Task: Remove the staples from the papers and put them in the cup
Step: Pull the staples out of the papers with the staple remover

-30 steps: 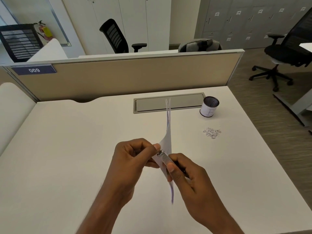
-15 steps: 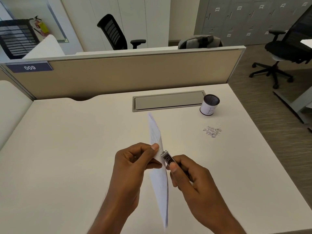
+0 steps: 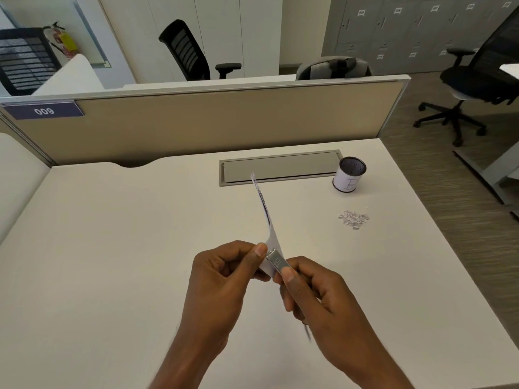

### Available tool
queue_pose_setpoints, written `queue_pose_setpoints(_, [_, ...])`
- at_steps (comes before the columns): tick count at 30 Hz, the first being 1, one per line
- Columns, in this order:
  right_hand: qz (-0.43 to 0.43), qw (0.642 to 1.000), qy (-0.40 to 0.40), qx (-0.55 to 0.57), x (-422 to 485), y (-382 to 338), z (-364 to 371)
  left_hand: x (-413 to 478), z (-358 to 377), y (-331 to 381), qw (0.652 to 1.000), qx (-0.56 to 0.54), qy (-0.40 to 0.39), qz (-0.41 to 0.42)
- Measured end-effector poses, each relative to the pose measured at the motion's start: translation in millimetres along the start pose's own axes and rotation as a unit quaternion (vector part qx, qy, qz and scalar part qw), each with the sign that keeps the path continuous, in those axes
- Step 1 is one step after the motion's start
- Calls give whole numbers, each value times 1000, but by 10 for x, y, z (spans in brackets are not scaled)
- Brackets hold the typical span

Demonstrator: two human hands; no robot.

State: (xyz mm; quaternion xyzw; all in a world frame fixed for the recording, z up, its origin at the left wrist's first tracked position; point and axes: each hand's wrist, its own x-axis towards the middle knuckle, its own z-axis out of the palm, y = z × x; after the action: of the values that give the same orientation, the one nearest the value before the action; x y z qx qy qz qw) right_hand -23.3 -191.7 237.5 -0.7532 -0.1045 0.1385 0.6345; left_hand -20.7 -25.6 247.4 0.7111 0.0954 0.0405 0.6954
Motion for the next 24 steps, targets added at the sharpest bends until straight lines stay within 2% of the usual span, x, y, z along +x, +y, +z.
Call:
queue_pose_setpoints(7, [-42,997,29,-51,-22,21,64,-31,32,22,999,-25,30,-24])
queue_pose_setpoints(11, [-68,989,55,-119,-39,62,100,-64,72,34,996,-49,59,-42])
queue_pose_setpoints(19, [-166,940,98,-280,13,286,60,-31,99,-32,986,-100,71,-114])
queue_pose_setpoints(21, [-166,939,108,-281,26,331,32,16,60,-98,982,-102,99,-128])
queue_pose_setpoints(24, [-108,967,121,-196,128,373,-7,120,-72,-205,973,-113,132,-151])
